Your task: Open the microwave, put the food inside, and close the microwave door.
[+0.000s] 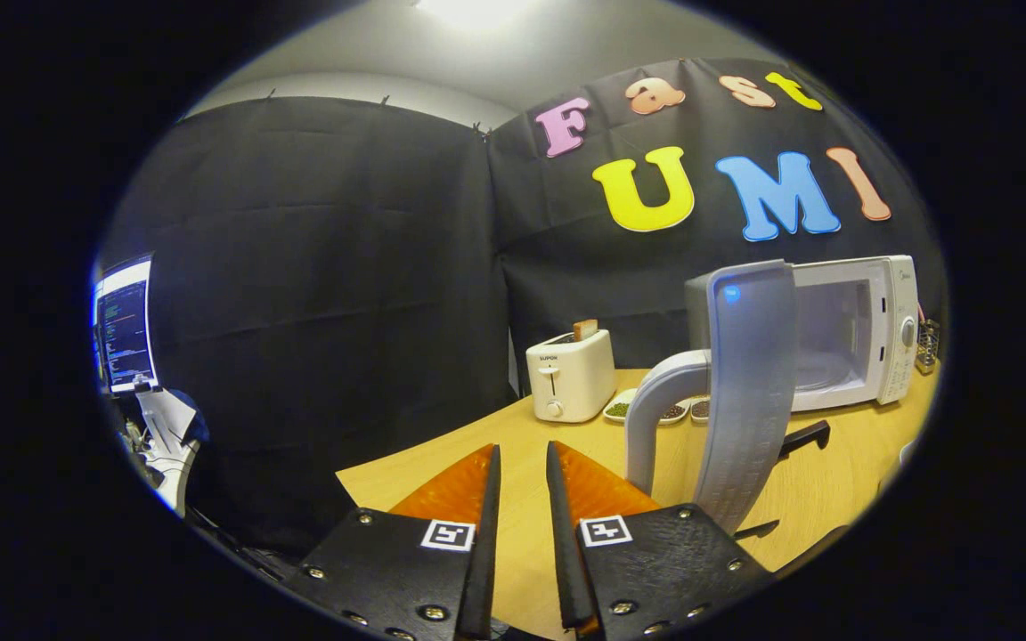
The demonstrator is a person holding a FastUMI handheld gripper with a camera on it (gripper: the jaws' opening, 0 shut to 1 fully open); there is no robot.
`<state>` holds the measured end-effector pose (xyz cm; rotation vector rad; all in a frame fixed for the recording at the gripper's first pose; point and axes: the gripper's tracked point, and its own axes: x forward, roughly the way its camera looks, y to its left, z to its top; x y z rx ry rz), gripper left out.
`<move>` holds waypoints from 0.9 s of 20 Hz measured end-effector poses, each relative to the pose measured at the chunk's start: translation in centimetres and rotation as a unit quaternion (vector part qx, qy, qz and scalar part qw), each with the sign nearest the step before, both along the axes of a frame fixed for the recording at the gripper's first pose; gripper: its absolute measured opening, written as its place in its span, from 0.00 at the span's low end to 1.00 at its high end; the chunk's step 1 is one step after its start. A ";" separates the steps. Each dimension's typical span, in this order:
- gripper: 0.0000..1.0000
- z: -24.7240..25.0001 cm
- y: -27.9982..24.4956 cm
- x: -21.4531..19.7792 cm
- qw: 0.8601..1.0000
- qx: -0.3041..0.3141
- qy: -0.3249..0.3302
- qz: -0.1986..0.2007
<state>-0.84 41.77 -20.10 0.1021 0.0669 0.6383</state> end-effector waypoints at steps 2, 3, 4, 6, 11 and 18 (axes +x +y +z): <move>0.32 0.7 -1.0 -1.1 1.000 0.002 -0.012 0.006; 0.43 1.2 -1.2 -2.1 1.000 0.003 -0.015 0.013; 0.55 1.5 -1.8 -2.7 1.000 0.003 -0.020 0.018; 0.70 2.9 -3.6 -3.6 0.999 0.009 -0.033 0.016; 0.70 7.1 -11.5 -4.4 0.997 0.049 -0.050 -0.034; 0.70 10.0 -29.6 -1.3 0.968 0.045 -0.067 -0.236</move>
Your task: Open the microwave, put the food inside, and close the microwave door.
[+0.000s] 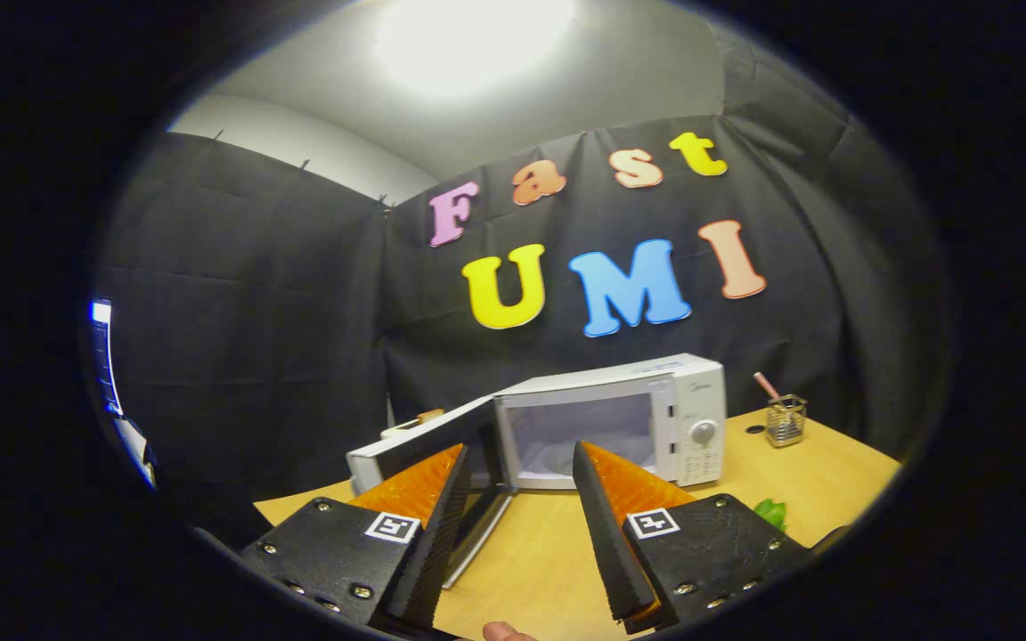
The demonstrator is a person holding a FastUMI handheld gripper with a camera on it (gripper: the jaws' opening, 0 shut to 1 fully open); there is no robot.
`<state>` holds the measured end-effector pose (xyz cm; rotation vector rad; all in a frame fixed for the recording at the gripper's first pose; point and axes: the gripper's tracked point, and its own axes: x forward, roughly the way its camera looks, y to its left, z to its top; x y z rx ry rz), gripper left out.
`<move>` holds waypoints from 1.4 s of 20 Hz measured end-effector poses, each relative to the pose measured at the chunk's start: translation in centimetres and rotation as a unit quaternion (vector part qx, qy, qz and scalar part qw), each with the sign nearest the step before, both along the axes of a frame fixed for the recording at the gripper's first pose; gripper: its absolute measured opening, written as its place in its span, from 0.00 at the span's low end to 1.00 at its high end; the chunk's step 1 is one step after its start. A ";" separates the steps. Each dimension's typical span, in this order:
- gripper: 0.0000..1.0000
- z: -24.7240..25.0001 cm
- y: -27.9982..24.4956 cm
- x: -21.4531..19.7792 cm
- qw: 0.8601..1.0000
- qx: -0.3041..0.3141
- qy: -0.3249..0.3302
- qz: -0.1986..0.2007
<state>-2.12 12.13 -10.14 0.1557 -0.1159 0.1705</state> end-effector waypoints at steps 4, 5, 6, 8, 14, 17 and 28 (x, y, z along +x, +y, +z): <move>0.71 -0.9 -9.1 0.3 0.996 0.005 0.016 -0.086; 0.71 -1.5 -10.8 0.2 0.995 0.004 0.021 -0.099; 0.71 -2.3 -12.1 0.1 0.994 0.005 0.030 -0.108; 0.72 -4.4 -13.6 -0.1 0.992 0.008 0.056 -0.110; 0.72 -10.7 -14.8 -0.6 0.988 0.030 0.124 -0.090; 0.72 -12.7 -14.0 -0.5 0.986 0.047 0.148 -0.066; 0.72 -16.5 -12.9 1.2 0.977 0.097 0.187 -0.030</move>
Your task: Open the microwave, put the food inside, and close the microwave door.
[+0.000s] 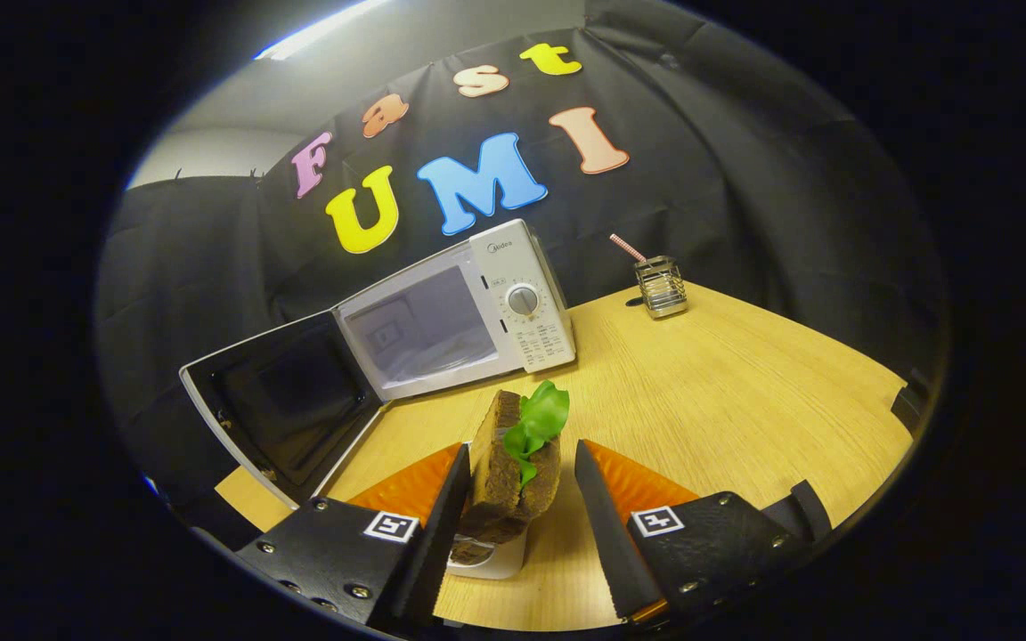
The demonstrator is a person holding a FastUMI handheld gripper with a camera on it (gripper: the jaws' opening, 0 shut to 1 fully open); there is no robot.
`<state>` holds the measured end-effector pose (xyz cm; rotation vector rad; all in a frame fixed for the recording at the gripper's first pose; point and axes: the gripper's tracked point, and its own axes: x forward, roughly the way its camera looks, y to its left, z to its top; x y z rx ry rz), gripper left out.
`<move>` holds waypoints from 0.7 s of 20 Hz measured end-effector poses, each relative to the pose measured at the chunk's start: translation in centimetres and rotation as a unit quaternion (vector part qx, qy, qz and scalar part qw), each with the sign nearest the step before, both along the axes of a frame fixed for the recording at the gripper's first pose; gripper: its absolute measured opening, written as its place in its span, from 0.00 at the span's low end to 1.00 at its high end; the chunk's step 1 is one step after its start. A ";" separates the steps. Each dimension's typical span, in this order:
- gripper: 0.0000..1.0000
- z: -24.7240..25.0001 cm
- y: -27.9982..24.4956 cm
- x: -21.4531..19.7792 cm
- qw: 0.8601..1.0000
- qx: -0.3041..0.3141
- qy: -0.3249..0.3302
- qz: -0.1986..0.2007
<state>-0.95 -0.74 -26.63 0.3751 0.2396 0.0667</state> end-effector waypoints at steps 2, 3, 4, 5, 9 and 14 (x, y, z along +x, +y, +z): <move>0.65 0.0 0.7 -0.2 0.999 0.034 -0.004 0.012; 0.52 0.0 0.8 0.0 0.999 0.039 -0.004 0.015; 0.52 0.2 1.1 -0.2 0.998 0.051 -0.010 0.021; 0.38 0.2 1.3 -0.5 0.998 0.057 -0.013 0.027; 0.19 1.6 1.8 -0.5 0.998 0.048 -0.038 0.034; 0.19 5.3 3.1 -0.2 0.996 0.006 -0.085 0.036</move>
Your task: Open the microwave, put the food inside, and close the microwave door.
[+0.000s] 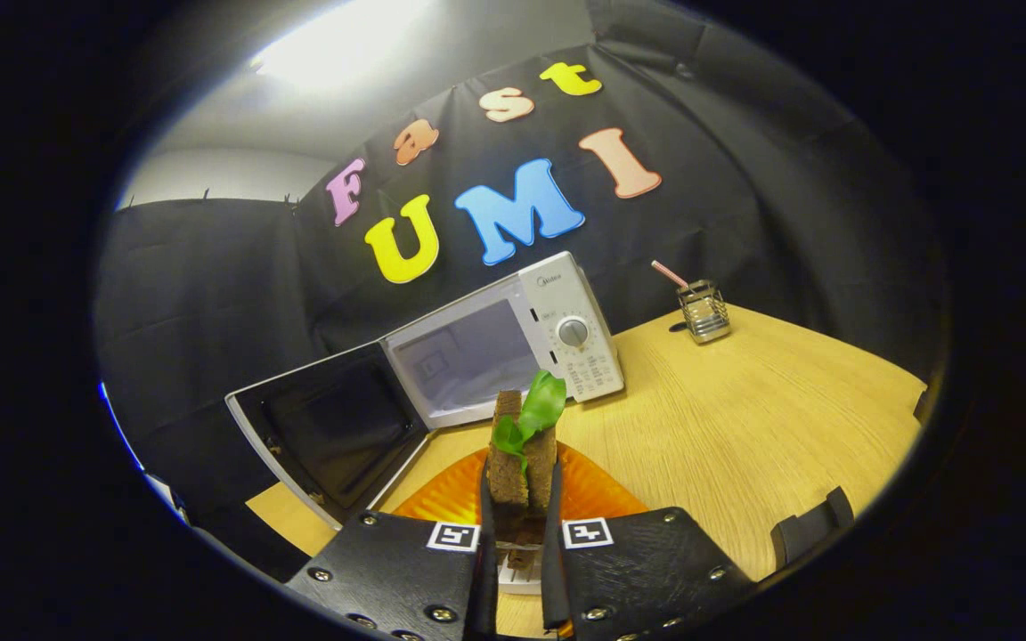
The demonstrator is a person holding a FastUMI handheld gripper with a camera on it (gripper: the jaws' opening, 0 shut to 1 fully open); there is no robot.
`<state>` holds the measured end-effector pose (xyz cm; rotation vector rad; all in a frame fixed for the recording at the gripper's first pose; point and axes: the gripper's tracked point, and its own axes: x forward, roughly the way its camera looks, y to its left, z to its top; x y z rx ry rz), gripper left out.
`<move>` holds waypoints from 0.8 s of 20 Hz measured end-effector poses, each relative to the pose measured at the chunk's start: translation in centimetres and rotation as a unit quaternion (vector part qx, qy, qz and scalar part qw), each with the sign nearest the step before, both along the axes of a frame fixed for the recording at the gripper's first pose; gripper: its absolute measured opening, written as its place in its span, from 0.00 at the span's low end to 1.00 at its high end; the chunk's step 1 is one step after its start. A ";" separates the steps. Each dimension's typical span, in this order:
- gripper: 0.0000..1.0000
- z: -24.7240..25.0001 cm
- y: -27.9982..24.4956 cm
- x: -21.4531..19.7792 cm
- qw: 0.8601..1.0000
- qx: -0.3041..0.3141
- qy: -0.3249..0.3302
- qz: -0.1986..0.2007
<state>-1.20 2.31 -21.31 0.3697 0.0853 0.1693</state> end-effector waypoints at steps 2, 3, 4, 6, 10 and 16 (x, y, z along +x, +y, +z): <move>0.19 1.7 0.4 0.6 1.000 -0.023 -0.018 -0.006; 0.19 2.4 0.7 1.0 0.999 -0.039 -0.025 -0.008; 0.19 3.4 1.0 1.5 0.998 -0.052 -0.032 -0.009; 0.19 5.3 1.8 2.5 0.996 -0.078 -0.048 -0.010; 0.19 8.6 3.7 4.9 0.990 -0.112 -0.080 -0.014; 0.19 10.8 7.3 9.8 0.985 -0.133 -0.110 -0.009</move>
